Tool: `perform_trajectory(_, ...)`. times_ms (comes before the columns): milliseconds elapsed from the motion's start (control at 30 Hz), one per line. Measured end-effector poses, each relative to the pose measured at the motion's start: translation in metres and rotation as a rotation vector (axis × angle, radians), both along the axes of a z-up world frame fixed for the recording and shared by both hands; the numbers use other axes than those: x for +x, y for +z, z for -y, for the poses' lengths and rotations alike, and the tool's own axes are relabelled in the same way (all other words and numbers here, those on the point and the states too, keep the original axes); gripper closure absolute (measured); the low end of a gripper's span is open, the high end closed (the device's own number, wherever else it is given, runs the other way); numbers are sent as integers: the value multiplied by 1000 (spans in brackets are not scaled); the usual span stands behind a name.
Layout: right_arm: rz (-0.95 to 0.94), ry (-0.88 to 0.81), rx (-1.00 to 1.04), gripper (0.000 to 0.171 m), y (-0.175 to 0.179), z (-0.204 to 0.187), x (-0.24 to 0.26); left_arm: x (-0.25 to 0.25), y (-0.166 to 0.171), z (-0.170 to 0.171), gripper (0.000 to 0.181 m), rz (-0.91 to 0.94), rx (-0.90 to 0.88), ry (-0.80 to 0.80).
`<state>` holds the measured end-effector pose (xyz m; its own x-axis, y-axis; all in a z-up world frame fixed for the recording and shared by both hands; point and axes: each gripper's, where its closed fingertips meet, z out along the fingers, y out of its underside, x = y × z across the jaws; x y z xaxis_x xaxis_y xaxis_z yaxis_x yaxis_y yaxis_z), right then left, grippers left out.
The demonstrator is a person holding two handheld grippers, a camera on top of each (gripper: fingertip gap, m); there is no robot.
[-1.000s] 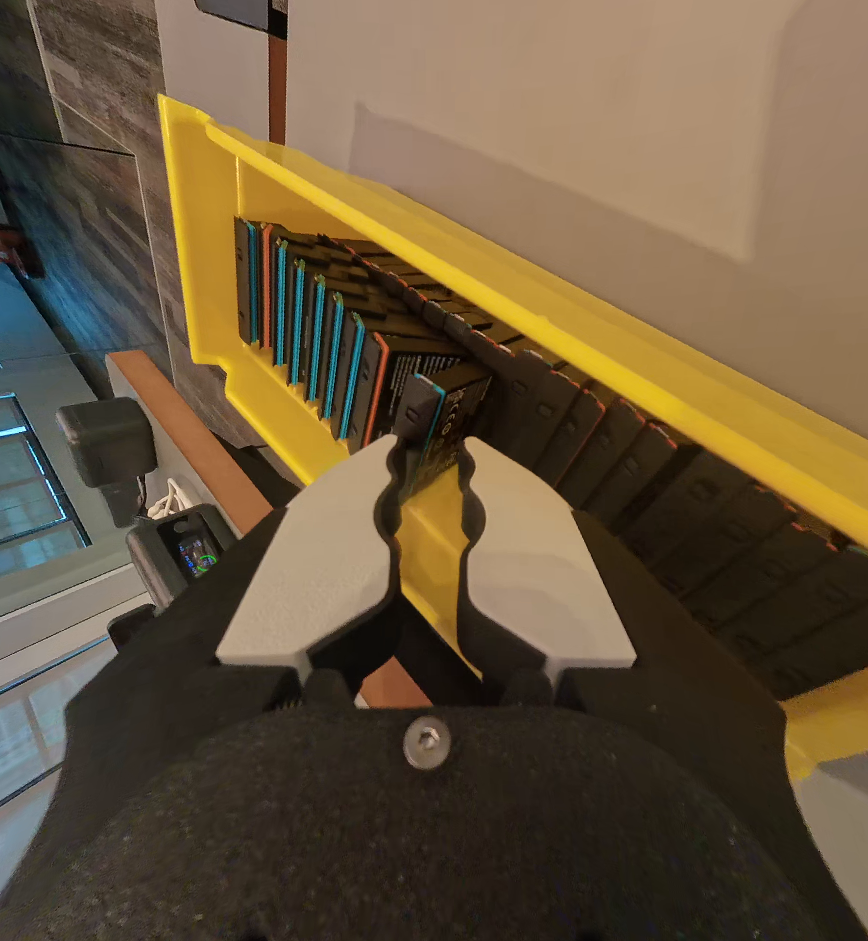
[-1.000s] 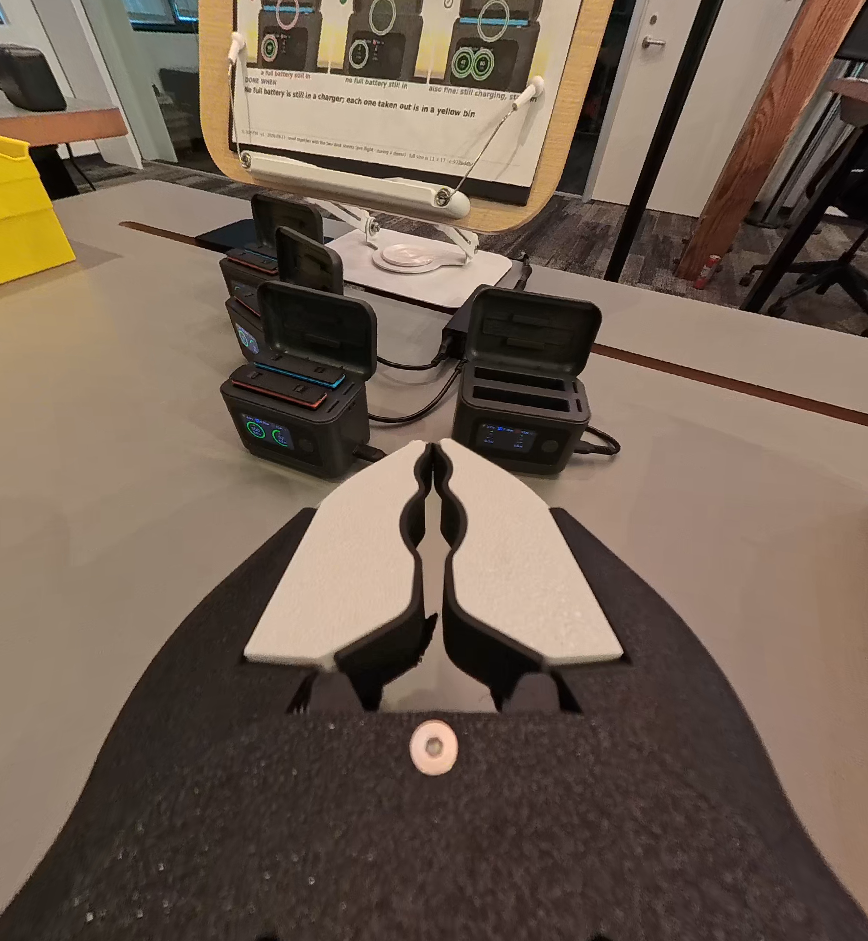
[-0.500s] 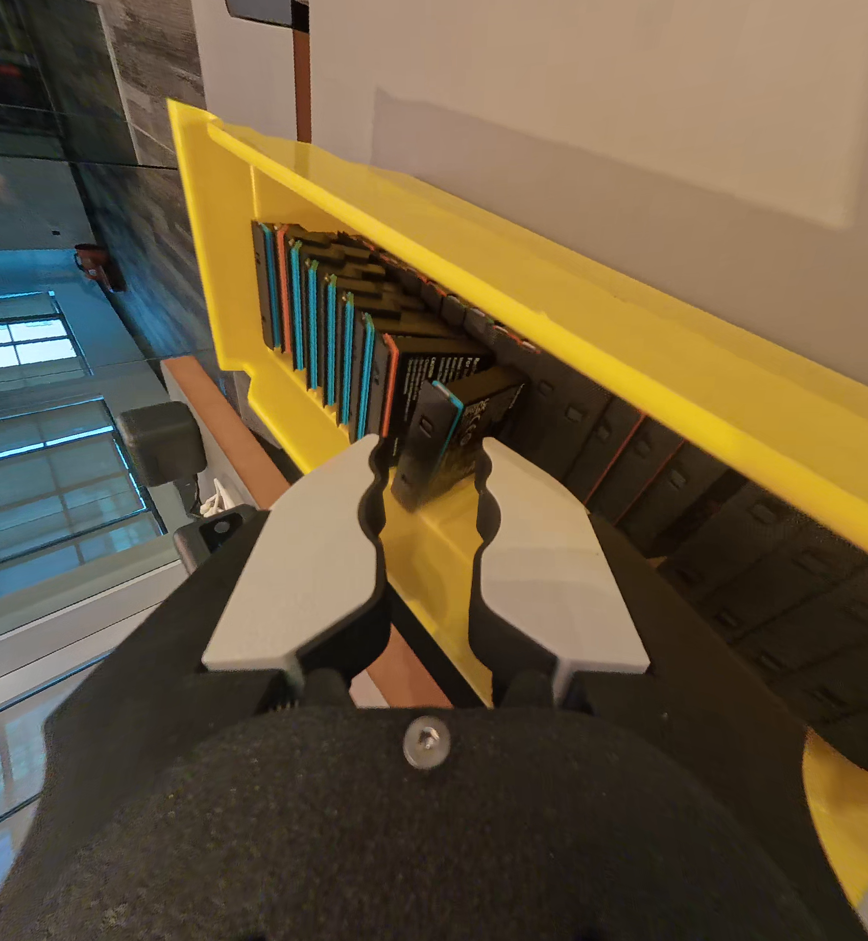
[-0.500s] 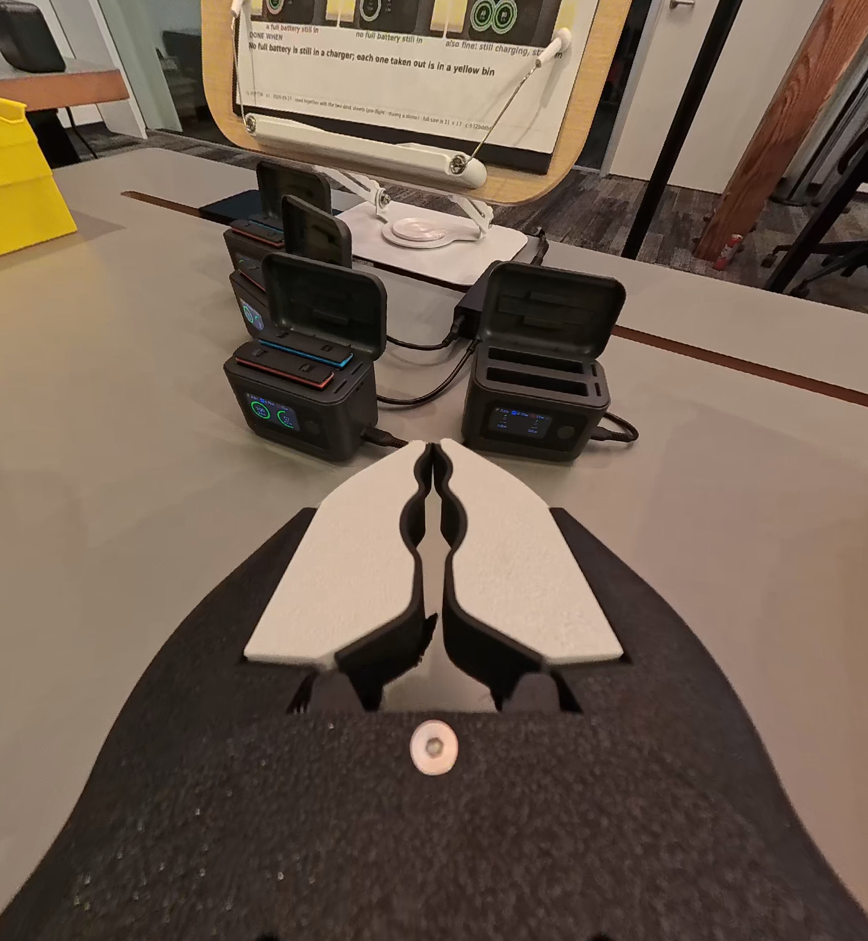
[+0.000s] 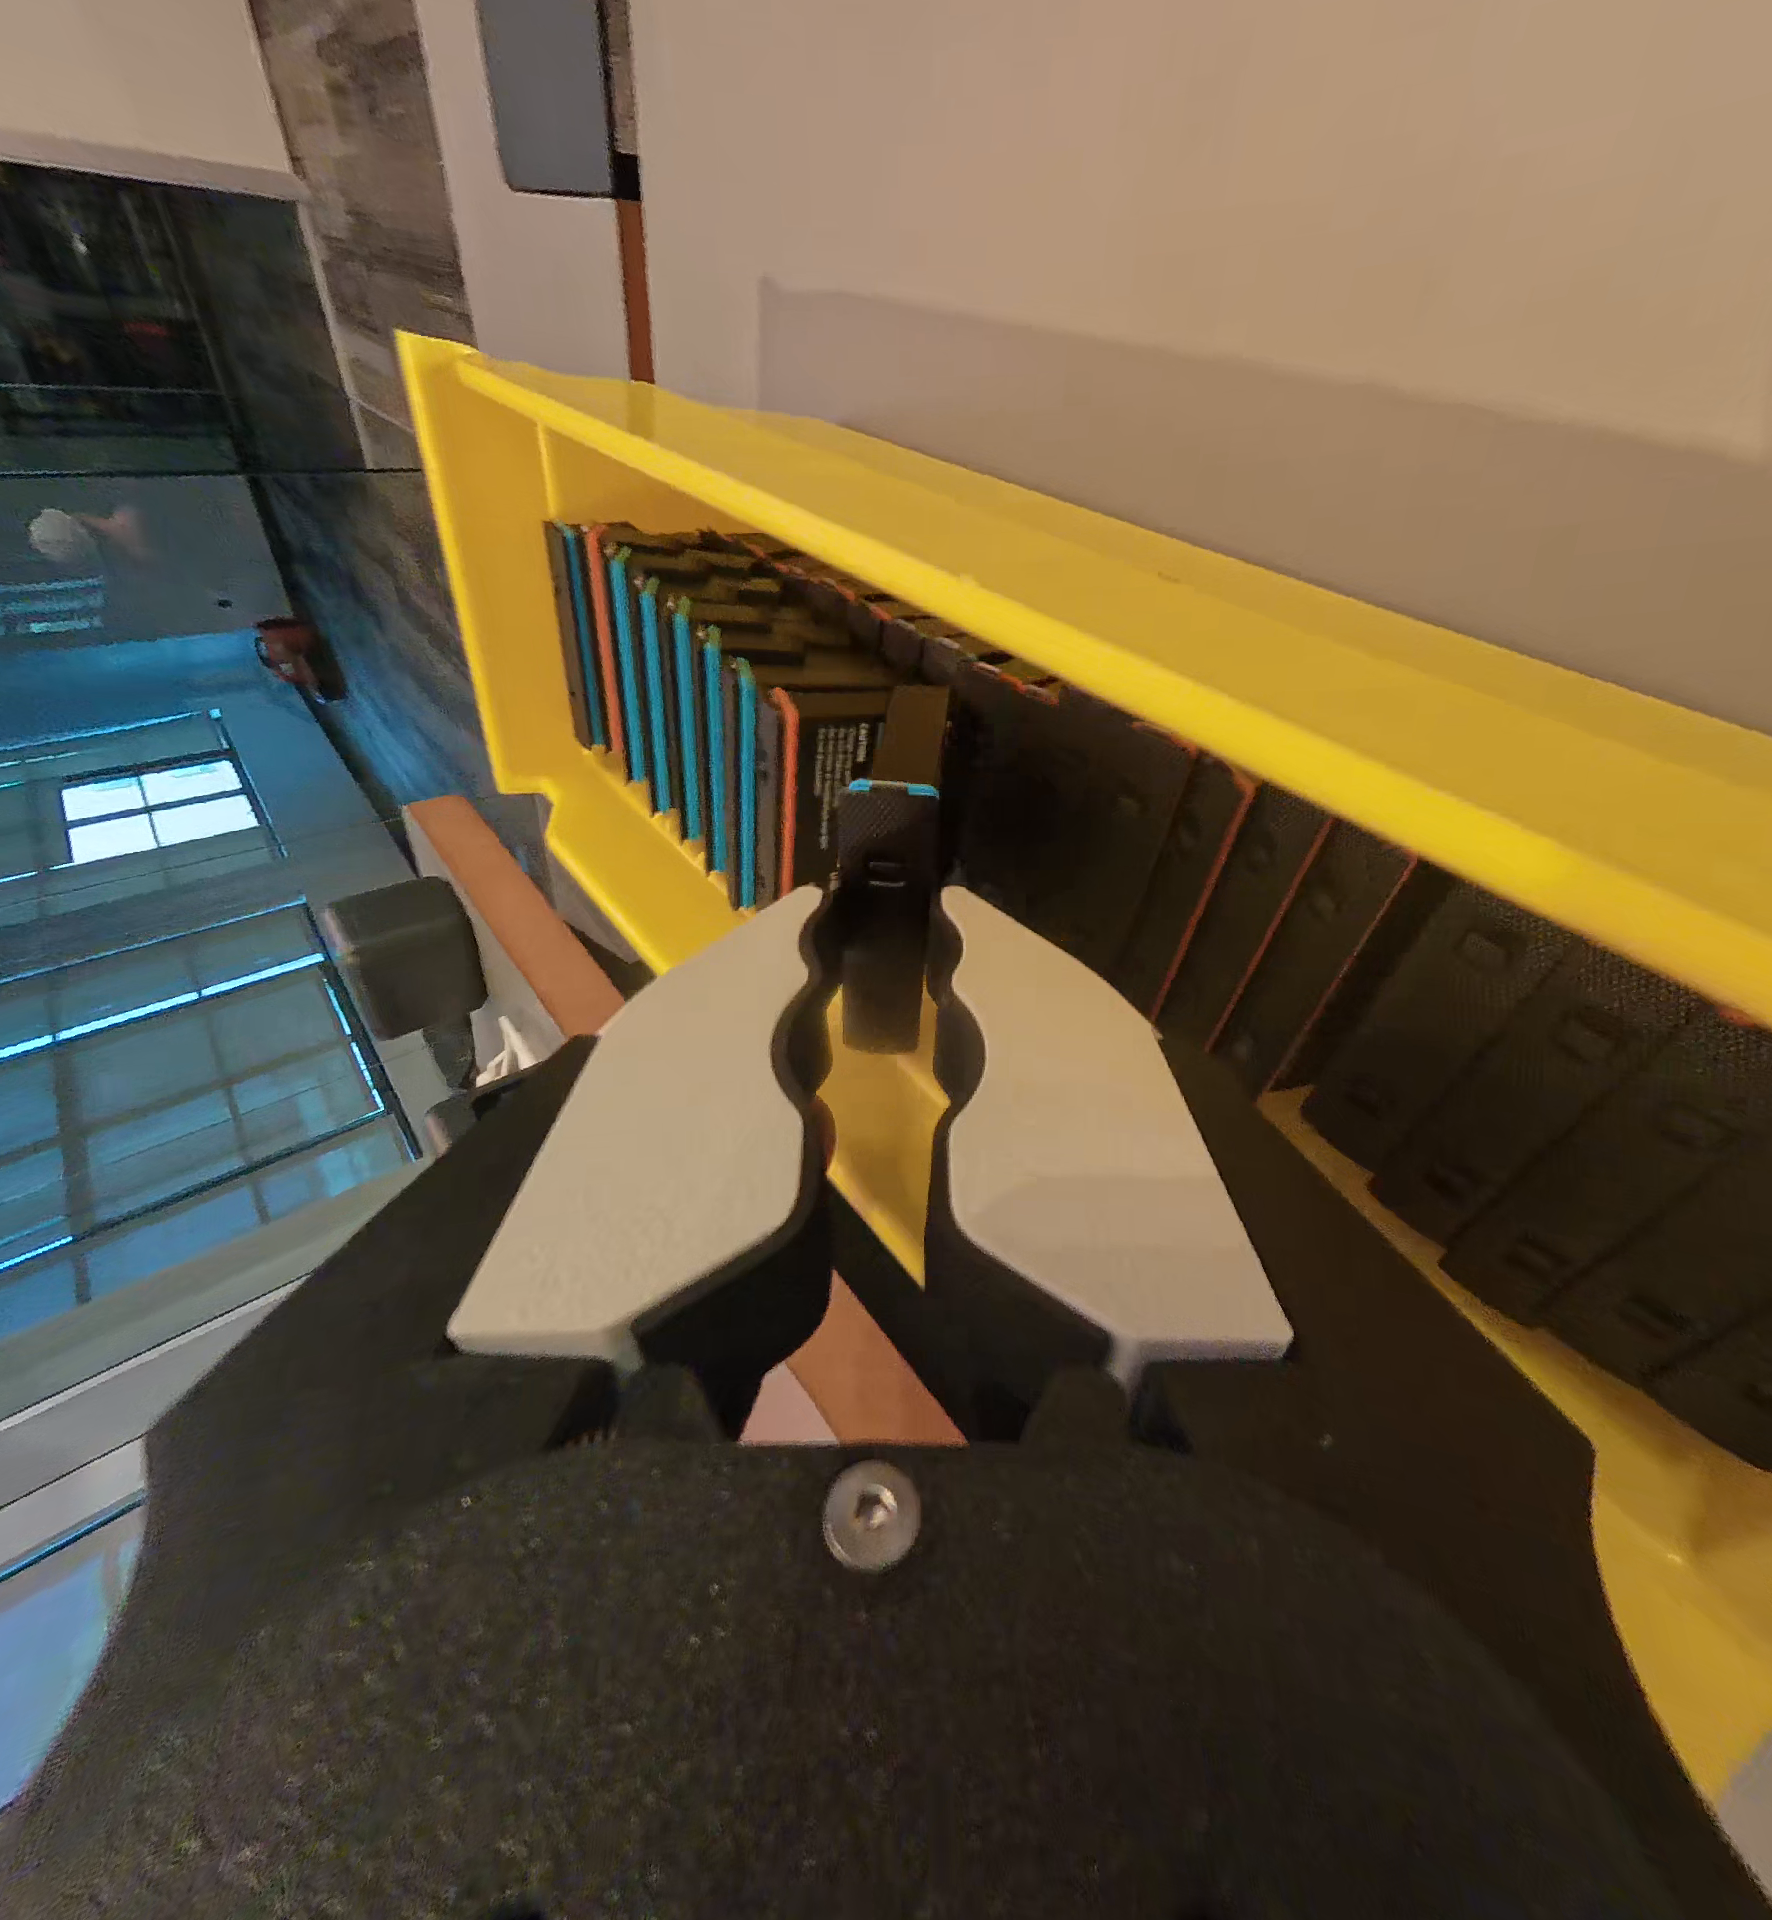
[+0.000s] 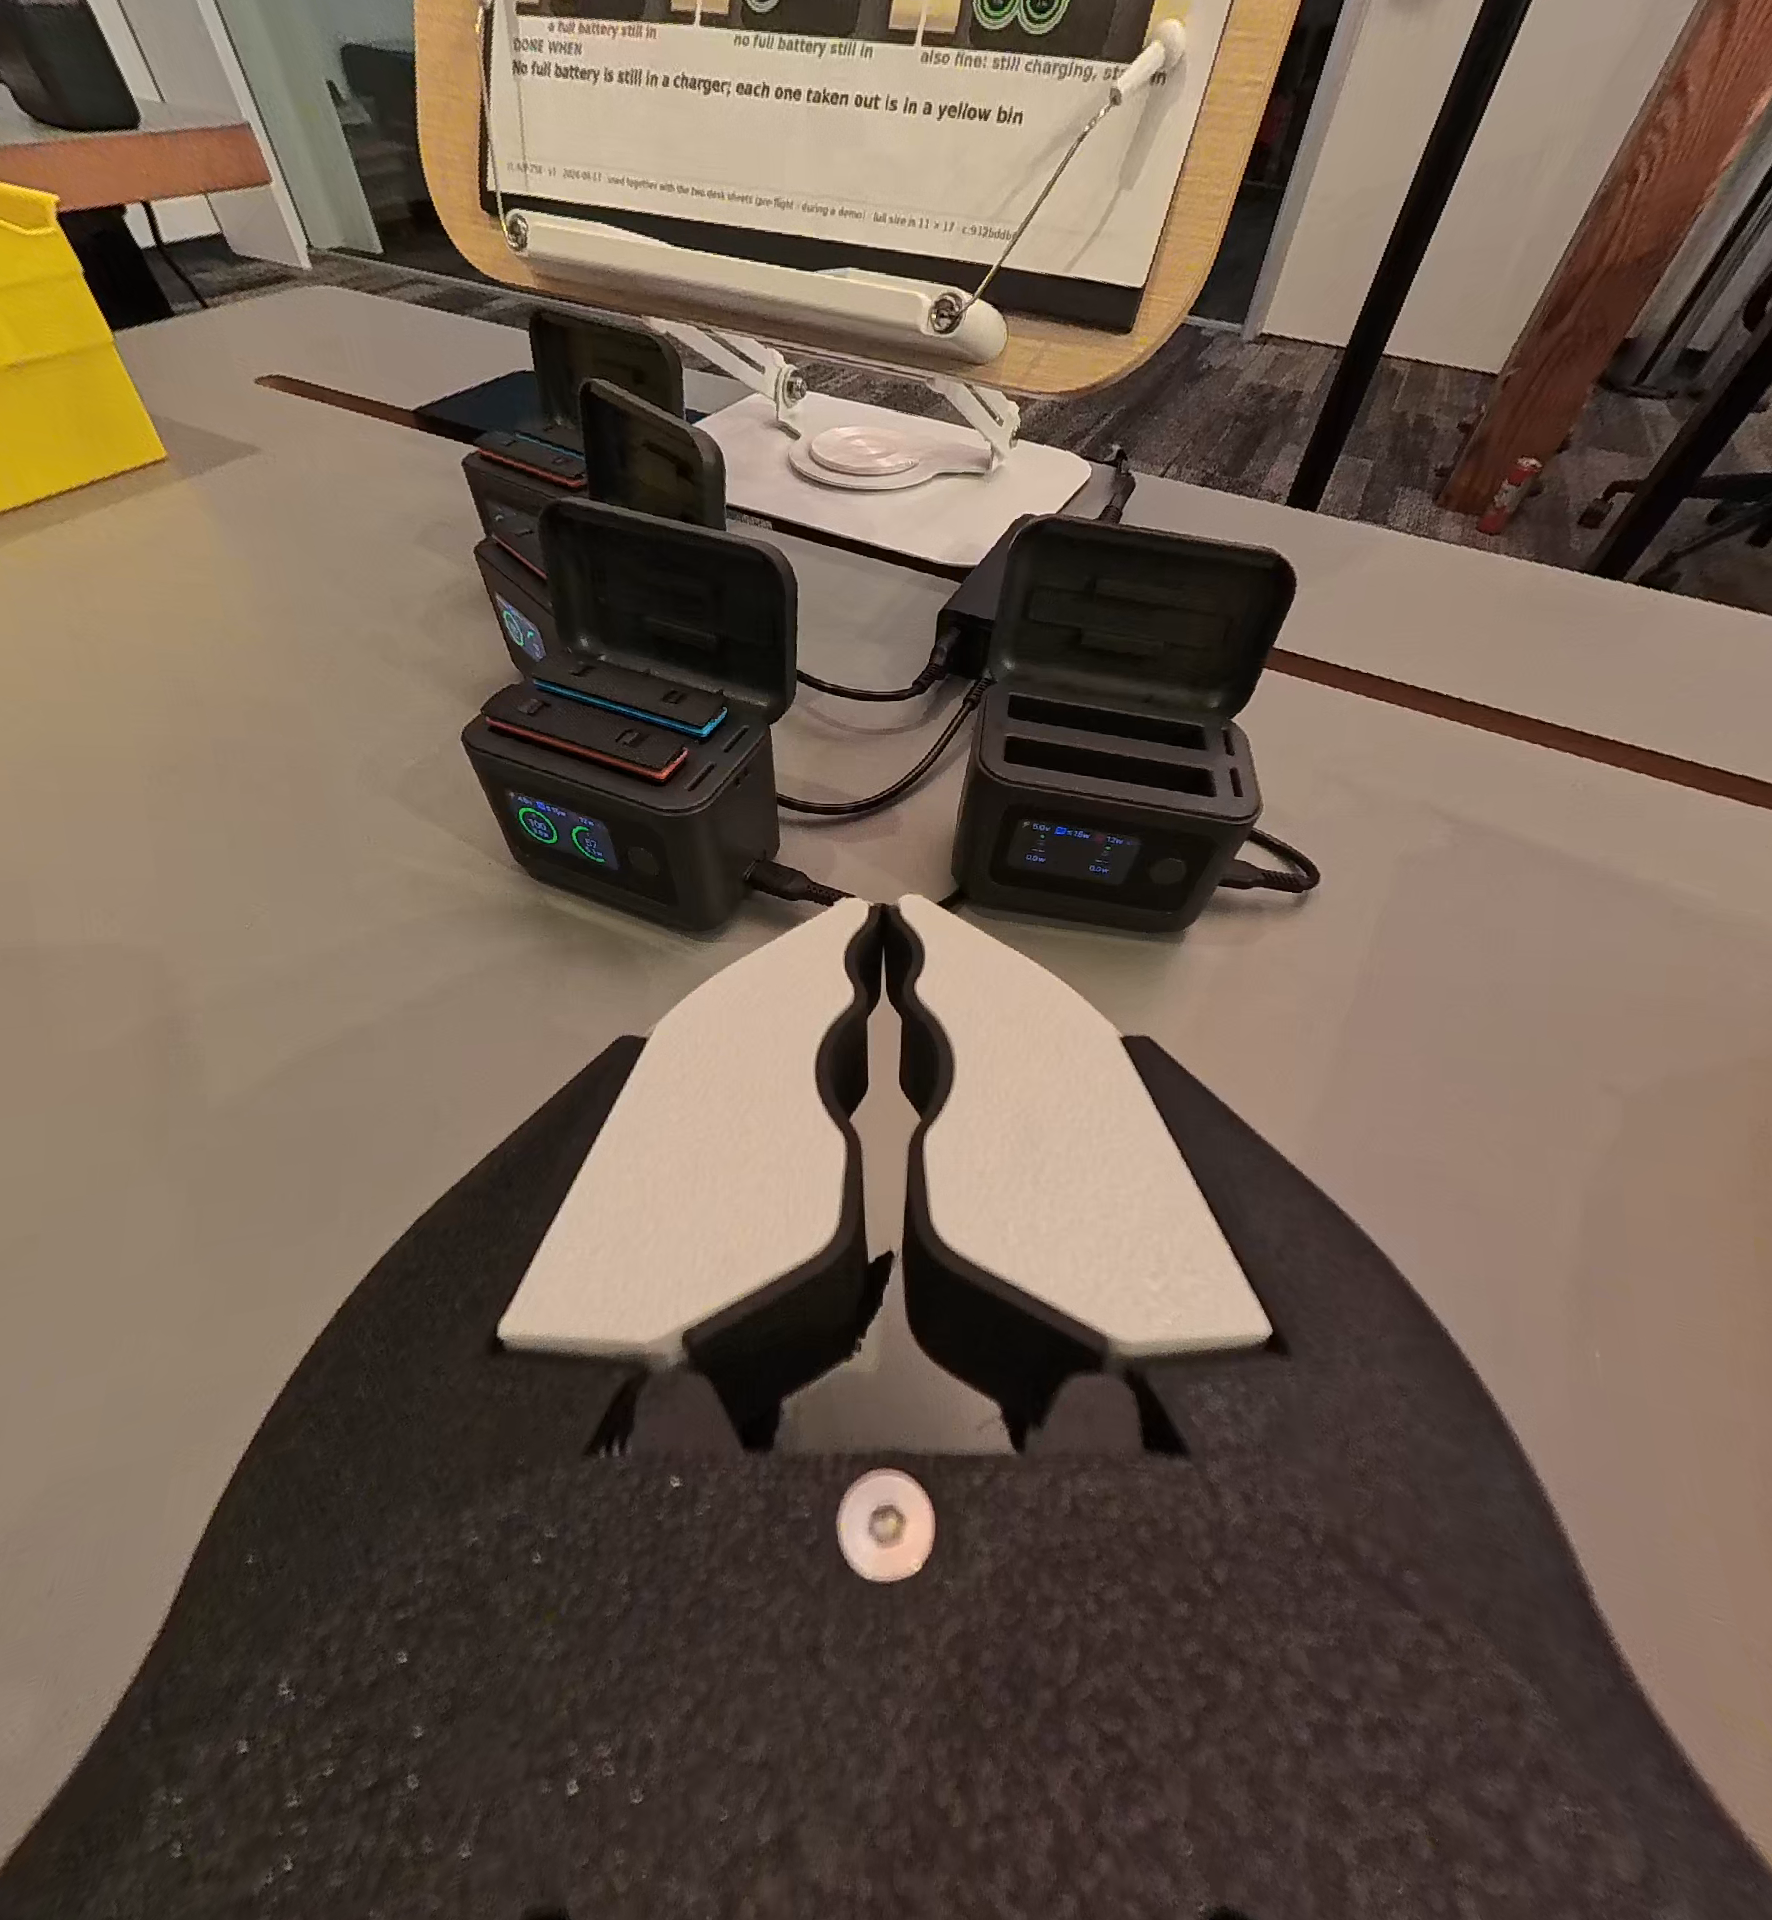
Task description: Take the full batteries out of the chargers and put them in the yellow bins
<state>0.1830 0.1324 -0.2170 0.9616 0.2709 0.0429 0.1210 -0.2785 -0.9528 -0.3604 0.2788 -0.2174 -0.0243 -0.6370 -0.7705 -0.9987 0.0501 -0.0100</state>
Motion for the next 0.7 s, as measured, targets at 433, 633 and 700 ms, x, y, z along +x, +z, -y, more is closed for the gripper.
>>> perform_trajectory(433,93,201,162,170,27,15,-41,123,91,55,166,371,155,-209)
perform_trajectory(633,276,446,227,153,25,40,-87,241,62,119,166,487,-36,-441)
perform_trajectory(700,330,520,237,136,21,48,-100,275,48,137,166,502,-85,-507)
